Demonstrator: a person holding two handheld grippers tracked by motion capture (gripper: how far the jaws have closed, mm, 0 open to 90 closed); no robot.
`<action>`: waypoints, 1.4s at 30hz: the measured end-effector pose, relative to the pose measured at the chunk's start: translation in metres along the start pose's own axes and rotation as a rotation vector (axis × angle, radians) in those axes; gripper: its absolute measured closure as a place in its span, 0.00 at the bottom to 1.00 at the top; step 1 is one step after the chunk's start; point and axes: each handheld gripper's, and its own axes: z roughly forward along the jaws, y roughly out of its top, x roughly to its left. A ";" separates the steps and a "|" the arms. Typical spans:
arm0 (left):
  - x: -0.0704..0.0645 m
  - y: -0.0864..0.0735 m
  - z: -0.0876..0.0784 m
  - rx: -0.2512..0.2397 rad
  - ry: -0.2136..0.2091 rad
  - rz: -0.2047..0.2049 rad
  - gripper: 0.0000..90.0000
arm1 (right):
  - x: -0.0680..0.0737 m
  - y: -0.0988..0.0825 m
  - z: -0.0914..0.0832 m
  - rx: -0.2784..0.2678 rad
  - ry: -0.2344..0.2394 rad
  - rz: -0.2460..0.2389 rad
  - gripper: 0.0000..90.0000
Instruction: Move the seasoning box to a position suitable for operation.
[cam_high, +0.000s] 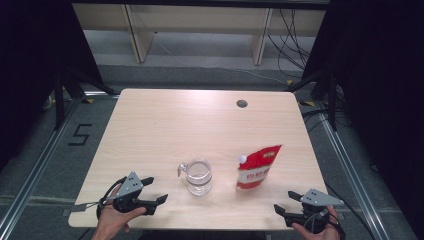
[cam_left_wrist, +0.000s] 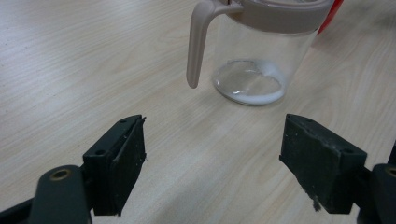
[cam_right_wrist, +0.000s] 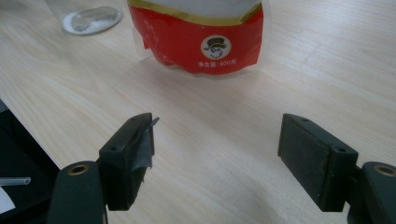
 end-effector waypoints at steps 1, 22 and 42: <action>0.000 0.000 0.000 0.000 0.000 0.000 0.24 | 0.000 0.000 0.000 0.000 0.000 0.000 0.31; 0.015 0.021 0.015 -0.070 0.013 0.047 0.41 | -0.003 0.000 0.000 -0.035 0.016 0.020 0.30; 0.016 0.044 0.068 -0.044 -0.065 0.226 0.71 | -0.003 0.000 0.002 -0.017 0.022 0.005 0.30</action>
